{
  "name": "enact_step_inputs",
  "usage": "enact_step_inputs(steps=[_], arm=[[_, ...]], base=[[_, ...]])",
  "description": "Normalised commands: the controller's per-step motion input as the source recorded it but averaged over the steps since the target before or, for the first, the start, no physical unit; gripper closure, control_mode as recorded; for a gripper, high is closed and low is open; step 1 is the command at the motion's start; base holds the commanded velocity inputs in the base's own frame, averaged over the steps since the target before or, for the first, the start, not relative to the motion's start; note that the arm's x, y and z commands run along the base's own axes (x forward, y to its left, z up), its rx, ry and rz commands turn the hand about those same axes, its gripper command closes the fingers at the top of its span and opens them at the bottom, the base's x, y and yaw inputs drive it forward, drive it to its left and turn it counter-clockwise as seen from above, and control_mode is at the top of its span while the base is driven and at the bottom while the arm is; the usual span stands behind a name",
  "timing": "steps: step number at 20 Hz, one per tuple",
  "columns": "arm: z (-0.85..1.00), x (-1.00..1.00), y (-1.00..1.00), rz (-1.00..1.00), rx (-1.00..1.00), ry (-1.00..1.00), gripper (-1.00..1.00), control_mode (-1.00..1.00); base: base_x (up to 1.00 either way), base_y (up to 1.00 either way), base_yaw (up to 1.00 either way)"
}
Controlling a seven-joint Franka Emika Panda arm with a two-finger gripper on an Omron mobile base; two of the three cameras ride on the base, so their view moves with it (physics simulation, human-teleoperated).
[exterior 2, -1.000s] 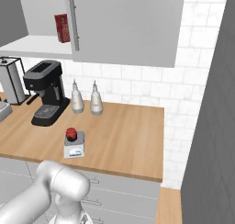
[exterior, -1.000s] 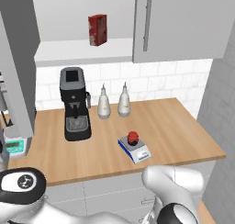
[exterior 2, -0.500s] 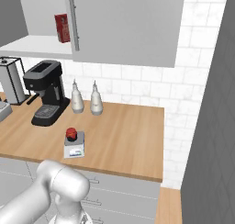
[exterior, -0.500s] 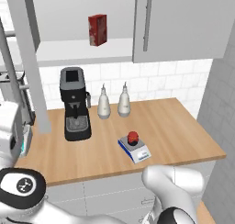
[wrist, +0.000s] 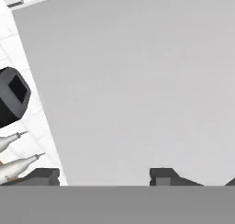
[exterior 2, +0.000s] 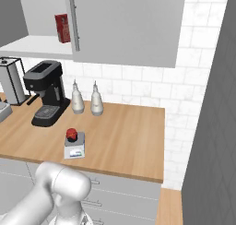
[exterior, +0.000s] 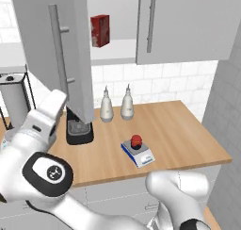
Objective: Pick the jam and place it on the digital scale for weighing, and close the cabinet.
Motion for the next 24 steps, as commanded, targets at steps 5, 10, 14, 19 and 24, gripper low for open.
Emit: enact_step_inputs(steps=[5, 10, 14, 19, 24], arm=[[0.22, 0.36, -1.0, -0.15, 0.12, 0.0, -1.0, -1.0], [0.13, 0.57, -0.88, -0.12, 0.12, 0.01, -1.0, -1.0], [0.16, 0.81, -0.47, -0.12, 0.05, 0.17, -1.0, -1.0], [0.06, 0.9, -0.47, -0.12, 0.03, 0.38, -1.0, -1.0], [0.1, 0.74, -0.56, -0.05, 0.02, 0.25, -1.0, -1.0]], base=[[0.0, 0.0, 0.0], [0.0, 0.0, 0.0], [0.0, 0.0, 0.0], [0.0, 0.0, 0.0], [0.0, 0.0, 0.0]])
